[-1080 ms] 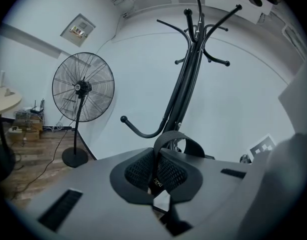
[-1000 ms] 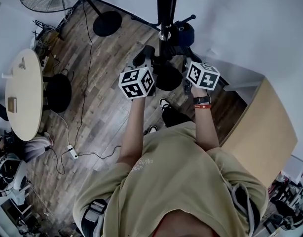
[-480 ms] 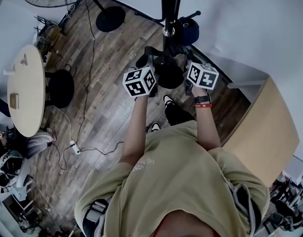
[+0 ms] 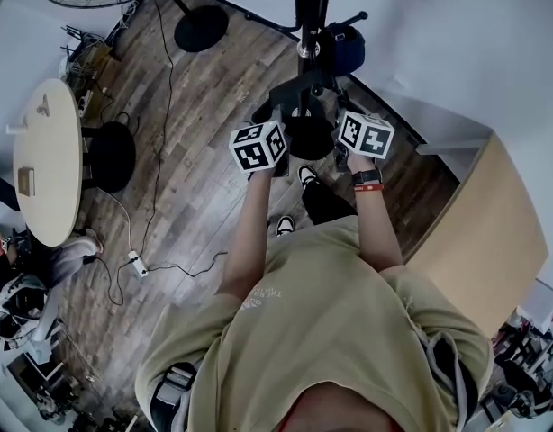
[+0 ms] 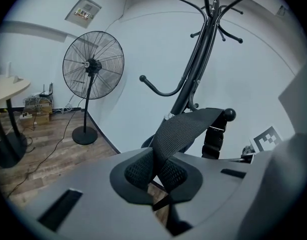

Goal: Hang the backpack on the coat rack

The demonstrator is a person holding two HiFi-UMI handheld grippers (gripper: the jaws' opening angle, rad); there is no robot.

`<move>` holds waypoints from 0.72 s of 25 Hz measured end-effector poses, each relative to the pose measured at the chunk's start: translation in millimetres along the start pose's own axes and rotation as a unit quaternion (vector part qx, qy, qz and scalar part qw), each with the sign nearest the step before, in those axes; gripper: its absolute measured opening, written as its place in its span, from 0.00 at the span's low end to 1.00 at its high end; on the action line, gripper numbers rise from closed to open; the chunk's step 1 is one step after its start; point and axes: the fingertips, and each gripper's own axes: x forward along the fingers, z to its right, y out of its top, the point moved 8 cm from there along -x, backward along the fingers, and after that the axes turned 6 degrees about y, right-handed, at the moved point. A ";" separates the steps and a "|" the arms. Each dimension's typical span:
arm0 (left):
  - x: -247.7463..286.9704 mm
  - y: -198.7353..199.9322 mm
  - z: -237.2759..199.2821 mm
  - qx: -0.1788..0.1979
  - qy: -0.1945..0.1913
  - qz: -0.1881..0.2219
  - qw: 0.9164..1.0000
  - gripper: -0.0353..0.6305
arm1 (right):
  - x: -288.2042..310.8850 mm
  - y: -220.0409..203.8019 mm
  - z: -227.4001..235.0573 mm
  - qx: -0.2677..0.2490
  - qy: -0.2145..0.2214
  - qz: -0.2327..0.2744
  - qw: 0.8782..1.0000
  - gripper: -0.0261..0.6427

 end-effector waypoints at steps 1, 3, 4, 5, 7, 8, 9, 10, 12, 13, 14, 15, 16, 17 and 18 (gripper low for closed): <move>2.0 -5.1 1.8 0.000 -0.001 -0.005 1.000 0.09 | 0.7 -3.5 -0.9 -0.002 0.001 -0.002 1.000 0.07; 5.9 -14.7 5.5 0.001 -0.004 -0.014 1.000 0.09 | 2.4 -9.6 -4.1 -0.007 0.005 -0.003 1.000 0.08; 8.1 -18.3 7.3 0.002 -0.007 -0.018 1.000 0.09 | 4.0 -11.5 -5.8 -0.010 0.009 0.000 1.000 0.07; 10.6 -21.1 9.3 0.005 -0.010 -0.020 1.000 0.09 | 5.7 -12.4 -6.6 -0.016 0.011 0.004 1.000 0.08; 15.6 -26.2 13.3 0.012 -0.015 -0.025 1.000 0.09 | 8.3 -13.4 -5.5 -0.031 0.013 0.011 0.999 0.08; 17.8 -28.9 15.2 0.015 -0.018 -0.027 0.999 0.09 | 9.3 -14.2 -4.5 -0.037 0.015 0.013 0.999 0.08; 19.5 -31.5 16.9 0.018 -0.022 -0.029 0.999 0.09 | 10.0 -15.3 -4.2 -0.041 0.018 0.014 0.999 0.08; 20.8 -34.1 18.8 0.021 -0.026 -0.031 0.999 0.09 | 10.6 -16.8 -4.7 -0.043 0.021 0.014 0.999 0.08; 22.0 -38.2 23.0 0.027 -0.036 -0.036 0.998 0.09 | 11.4 -20.9 -8.0 -0.044 0.026 0.013 0.999 0.08; 22.4 -39.8 25.2 0.029 -0.041 -0.038 0.998 0.09 | 11.8 -23.0 -10.3 -0.045 0.028 0.011 0.999 0.08; 22.9 -41.3 27.3 0.029 -0.045 -0.041 0.998 0.09 | 12.4 -24.7 -12.3 -0.045 0.032 0.009 0.998 0.08; 23.5 -42.7 29.3 0.029 -0.048 -0.044 0.997 0.09 | 12.9 -26.0 -13.5 -0.045 0.035 0.007 0.998 0.08; 24.1 -44.1 30.8 0.028 -0.051 -0.045 0.997 0.09 | 13.2 -26.8 -13.8 -0.043 0.039 0.007 0.998 0.08; 24.4 -45.5 31.7 0.027 -0.054 -0.045 0.997 0.09 | 13.1 -27.2 -13.3 -0.042 0.041 0.007 0.998 0.08; 24.3 -46.7 32.4 0.026 -0.056 -0.045 0.997 0.09 | 12.7 -27.3 -12.5 -0.040 0.043 0.008 0.998 0.08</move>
